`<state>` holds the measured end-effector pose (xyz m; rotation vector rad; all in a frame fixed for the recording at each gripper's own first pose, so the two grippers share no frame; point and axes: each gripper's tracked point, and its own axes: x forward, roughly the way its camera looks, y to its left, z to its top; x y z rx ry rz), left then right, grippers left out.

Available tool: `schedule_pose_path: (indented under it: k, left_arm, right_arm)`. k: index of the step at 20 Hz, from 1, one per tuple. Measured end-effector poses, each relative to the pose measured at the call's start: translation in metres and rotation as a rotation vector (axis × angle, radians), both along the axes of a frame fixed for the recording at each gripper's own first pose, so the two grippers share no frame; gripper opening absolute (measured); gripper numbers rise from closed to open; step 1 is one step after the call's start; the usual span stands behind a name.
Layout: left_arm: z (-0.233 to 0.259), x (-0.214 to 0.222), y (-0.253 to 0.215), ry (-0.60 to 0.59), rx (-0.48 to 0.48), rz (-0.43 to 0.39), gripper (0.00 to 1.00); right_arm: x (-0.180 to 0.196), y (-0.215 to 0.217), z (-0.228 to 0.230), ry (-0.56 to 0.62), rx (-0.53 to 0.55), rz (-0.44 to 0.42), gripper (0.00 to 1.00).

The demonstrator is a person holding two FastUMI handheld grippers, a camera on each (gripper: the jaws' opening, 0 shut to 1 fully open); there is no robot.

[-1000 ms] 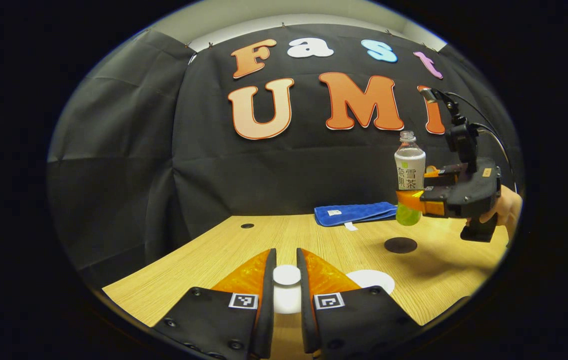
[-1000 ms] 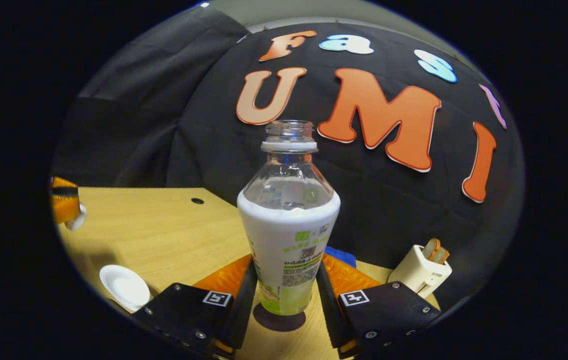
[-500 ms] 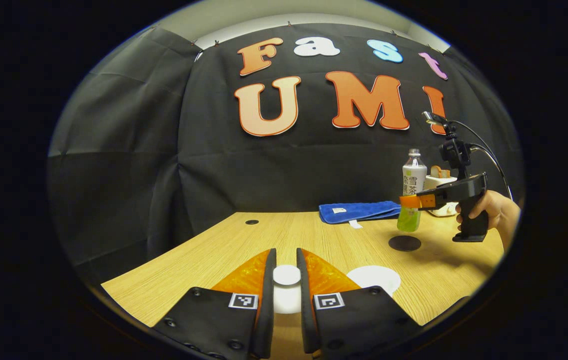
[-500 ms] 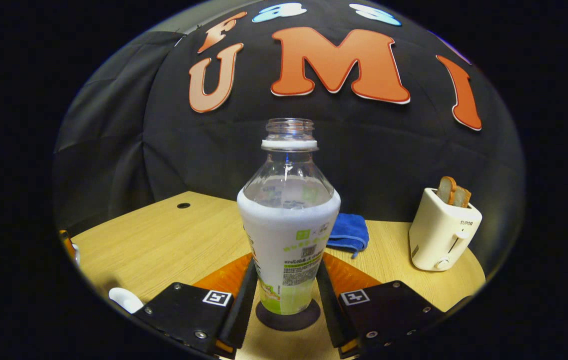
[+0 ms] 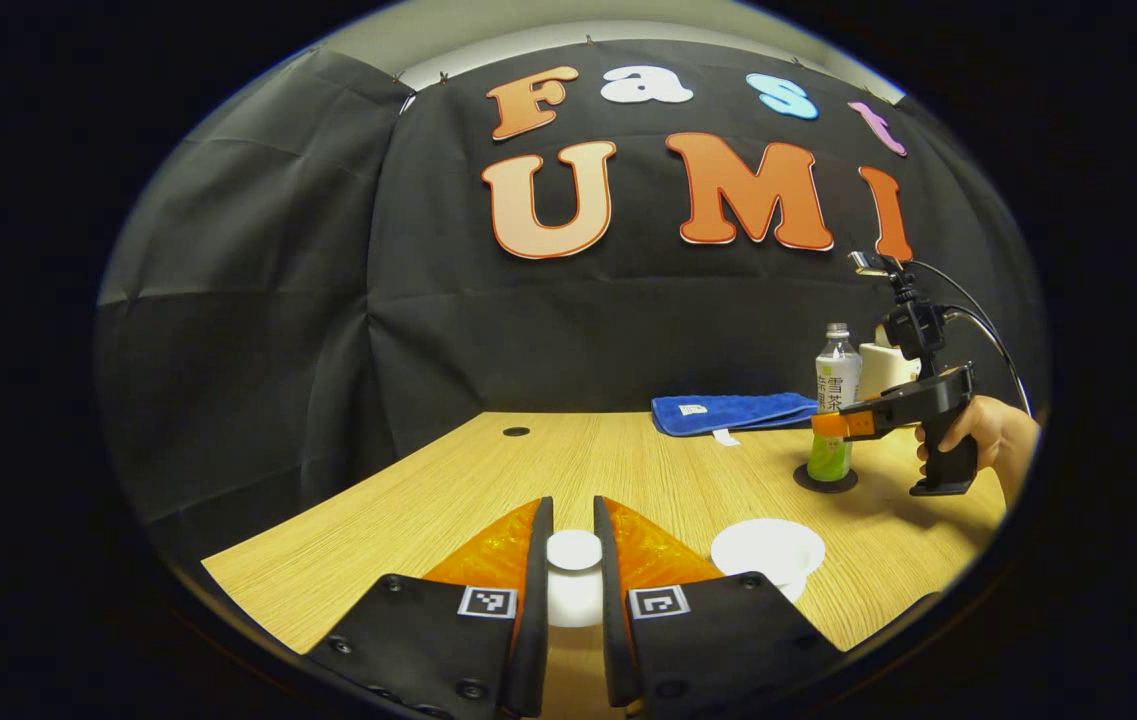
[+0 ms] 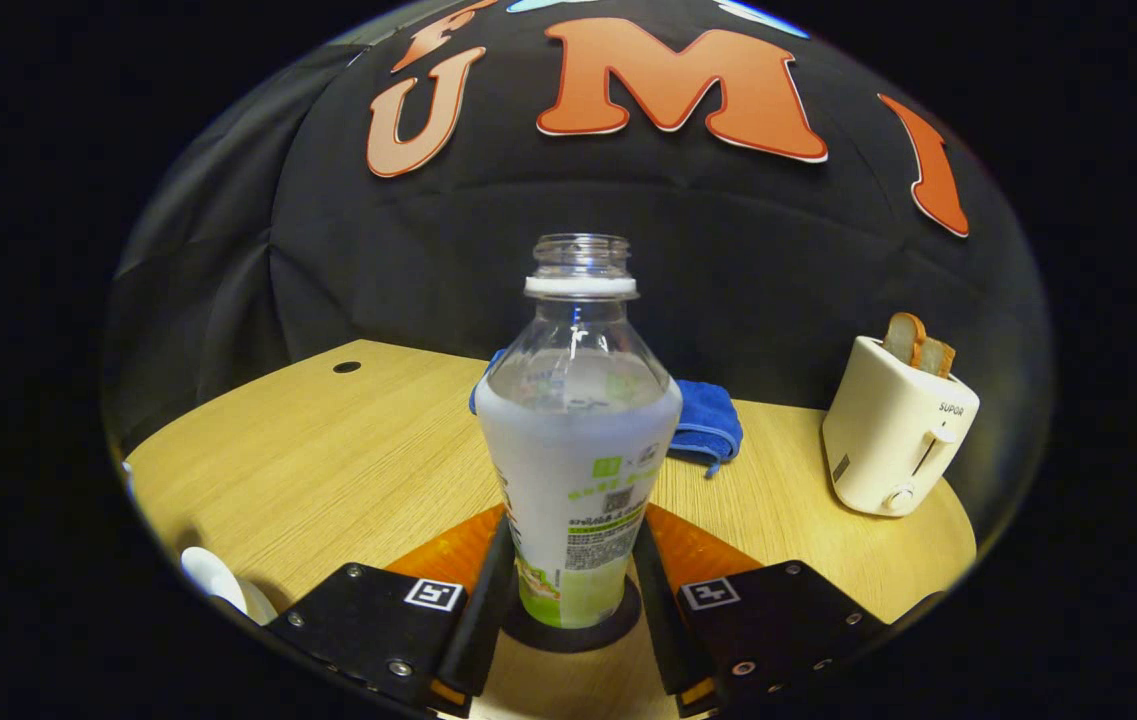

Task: Open the teacup lid with one hand, grasp the water bottle and pour water into the teacup with the other hand; after pouring, place the water bottle on the coaster and then close the teacup lid.

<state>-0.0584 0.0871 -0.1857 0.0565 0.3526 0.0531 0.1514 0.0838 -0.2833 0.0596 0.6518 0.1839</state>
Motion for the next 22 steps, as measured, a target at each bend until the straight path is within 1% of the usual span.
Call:
schedule_pose_path:
  k: [6, 8, 11, 12, 14, 17, 19, 21, 22]
  left_arm:
    - [-0.001, 0.000, -0.007, 0.003, -0.014, -0.006, 0.27]
    - [-0.001, -0.001, -0.008, 0.003, -0.015, -0.007, 0.27]
    - [0.000, -0.002, -0.007, 0.004, -0.008, -0.007, 0.27]
    - [-0.001, -0.001, -0.008, 0.003, -0.007, -0.008, 0.27]
    - [0.002, -0.001, -0.011, -0.001, -0.007, -0.011, 0.27]
    - [0.008, 0.003, -0.019, -0.018, -0.017, -0.023, 0.27]
    - [0.012, 0.004, -0.027, -0.025, -0.032, -0.038, 0.27]
    - [0.013, 0.008, -0.037, -0.030, -0.058, -0.052, 0.27]
    - [0.012, 0.010, -0.042, -0.026, -0.066, -0.060, 0.24]
  right_arm:
    - [-0.003, -0.003, 0.001, 0.036, 0.055, -0.025, 0.65]
    - [-0.004, -0.002, 0.001, 0.042, 0.060, -0.020, 0.65]
    - [-0.008, 0.003, 0.001, 0.033, 0.065, 0.006, 0.71]
    - [-0.008, 0.001, 0.000, 0.031, 0.057, 0.008, 0.75]
    - [-0.010, -0.002, 0.002, 0.023, 0.057, 0.001, 0.80]
    - [-0.015, -0.008, 0.010, 0.012, 0.065, -0.002, 0.94]
    - [-0.022, -0.017, 0.013, 0.002, 0.074, -0.012, 0.98]
    - [-0.033, -0.027, 0.018, -0.005, 0.084, -0.018, 0.98]
    - [-0.038, -0.033, 0.022, -0.012, 0.081, -0.022, 0.98]
